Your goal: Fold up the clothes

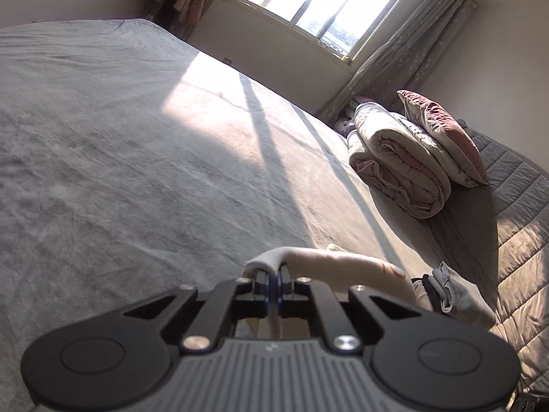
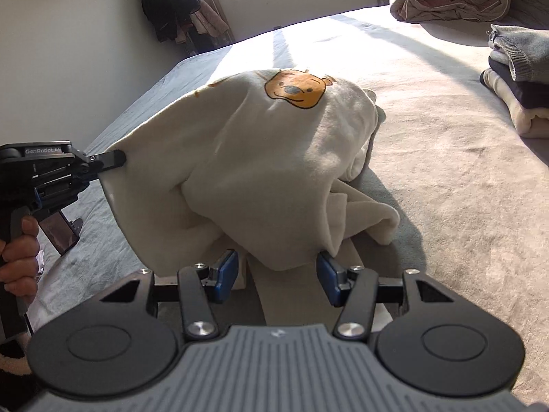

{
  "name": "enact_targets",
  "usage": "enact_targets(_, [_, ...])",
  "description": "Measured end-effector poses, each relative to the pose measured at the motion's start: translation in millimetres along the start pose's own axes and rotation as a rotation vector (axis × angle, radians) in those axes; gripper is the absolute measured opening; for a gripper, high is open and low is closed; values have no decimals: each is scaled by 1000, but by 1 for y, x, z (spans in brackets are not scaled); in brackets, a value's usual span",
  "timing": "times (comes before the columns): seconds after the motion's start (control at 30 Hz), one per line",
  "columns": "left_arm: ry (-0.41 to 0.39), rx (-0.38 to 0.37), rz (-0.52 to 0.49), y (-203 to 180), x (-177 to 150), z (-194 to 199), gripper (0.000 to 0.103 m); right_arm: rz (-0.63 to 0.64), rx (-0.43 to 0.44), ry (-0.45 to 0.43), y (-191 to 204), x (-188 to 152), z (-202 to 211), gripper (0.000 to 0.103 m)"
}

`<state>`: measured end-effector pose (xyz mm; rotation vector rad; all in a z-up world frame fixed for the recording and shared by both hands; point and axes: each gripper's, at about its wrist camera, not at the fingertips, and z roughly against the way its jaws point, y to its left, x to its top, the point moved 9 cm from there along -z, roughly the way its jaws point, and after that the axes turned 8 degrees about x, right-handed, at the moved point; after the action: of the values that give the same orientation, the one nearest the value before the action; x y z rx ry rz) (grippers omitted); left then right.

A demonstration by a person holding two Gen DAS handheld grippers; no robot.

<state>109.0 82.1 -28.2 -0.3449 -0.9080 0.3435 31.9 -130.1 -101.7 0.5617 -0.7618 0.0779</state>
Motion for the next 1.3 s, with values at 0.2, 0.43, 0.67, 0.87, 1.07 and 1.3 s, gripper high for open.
enact_targets(0.2, [-21, 84, 28, 30, 13, -12, 4, -5, -25, -19, -4, 13, -13, 56])
enact_targets(0.43, [37, 71, -64, 23, -8, -14, 10, 12, -26, -20, -11, 22, -10, 57])
enact_targets(0.67, [130, 41, -130, 28, -37, -12, 58, 11, -21, -10, -20, 22, -13, 63])
enact_targets(0.87, [243, 3, -95, 43, -61, -11, 65, 67, -10, -16, -14, 28, -14, 66])
enact_targets(1.07, [310, -49, -115, 30, -85, -15, 66, 112, 20, 3, -6, 24, -14, 66])
enact_targets(1.3, [306, -62, -180, 11, -104, -24, 55, 206, 7, 25, -5, 20, -15, 66])
